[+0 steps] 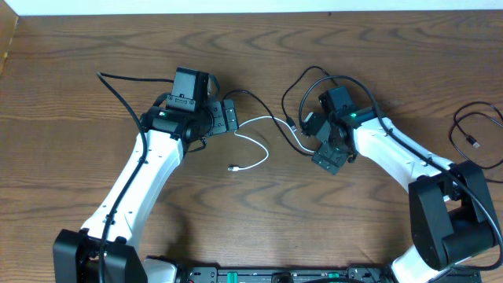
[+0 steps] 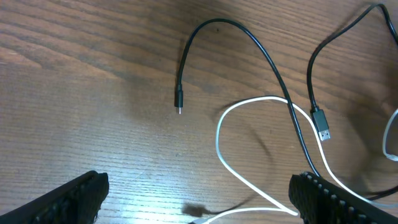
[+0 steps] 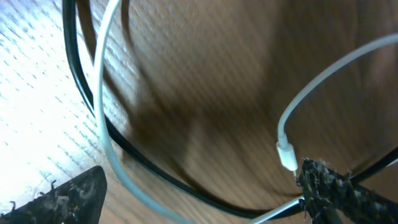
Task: Untangle cables
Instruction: 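Pull the black cable rightward with the right gripper, away from the white cable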
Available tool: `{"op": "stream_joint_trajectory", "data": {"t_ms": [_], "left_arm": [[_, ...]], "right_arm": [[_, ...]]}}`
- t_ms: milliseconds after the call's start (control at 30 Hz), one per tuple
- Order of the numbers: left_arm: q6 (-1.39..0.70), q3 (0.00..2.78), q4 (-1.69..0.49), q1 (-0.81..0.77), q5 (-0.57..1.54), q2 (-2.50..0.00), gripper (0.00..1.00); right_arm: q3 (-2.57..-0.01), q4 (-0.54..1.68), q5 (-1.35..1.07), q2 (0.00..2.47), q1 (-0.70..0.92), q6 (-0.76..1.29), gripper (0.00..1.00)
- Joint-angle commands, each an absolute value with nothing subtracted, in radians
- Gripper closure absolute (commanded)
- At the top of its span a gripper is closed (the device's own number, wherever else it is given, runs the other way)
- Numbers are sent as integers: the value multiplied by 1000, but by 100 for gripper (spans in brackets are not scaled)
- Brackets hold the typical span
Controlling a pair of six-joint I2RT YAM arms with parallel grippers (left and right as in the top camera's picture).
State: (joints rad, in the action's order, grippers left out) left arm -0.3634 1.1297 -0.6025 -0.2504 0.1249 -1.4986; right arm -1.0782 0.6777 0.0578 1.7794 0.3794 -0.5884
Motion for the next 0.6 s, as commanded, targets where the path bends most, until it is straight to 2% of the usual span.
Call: {"op": "stream_joint_trajectory", "data": {"t_ms": [0,200,300,400,467,500,567], "left_arm": [[-369,1131,-605,-245,118,-1496,2],[-369,1131,-606,-245,119,-1496,2],[-369,1131,-606,-245,119,-1496,2],[-369,1131,-606,-245,119,-1496,2],[-369,1131,-606,-245,119,-1496,2],[-369,1131,-606,-245,119,-1496,2],[-369,1131,-606,-245,119,-1496,2]], "right_arm": [[-1068,616,43,1781,385,-567,4],[-1020,421,55,1781,383,-437,18],[-997,389,138,1781,383,-375,20],[-983,380,208,1781,383,-303,29],[-979,377,197,1781,383,-267,43],[-979,377,175,1781,383,-260,68],[-979,371,114,1781,383,-257,94]]}}
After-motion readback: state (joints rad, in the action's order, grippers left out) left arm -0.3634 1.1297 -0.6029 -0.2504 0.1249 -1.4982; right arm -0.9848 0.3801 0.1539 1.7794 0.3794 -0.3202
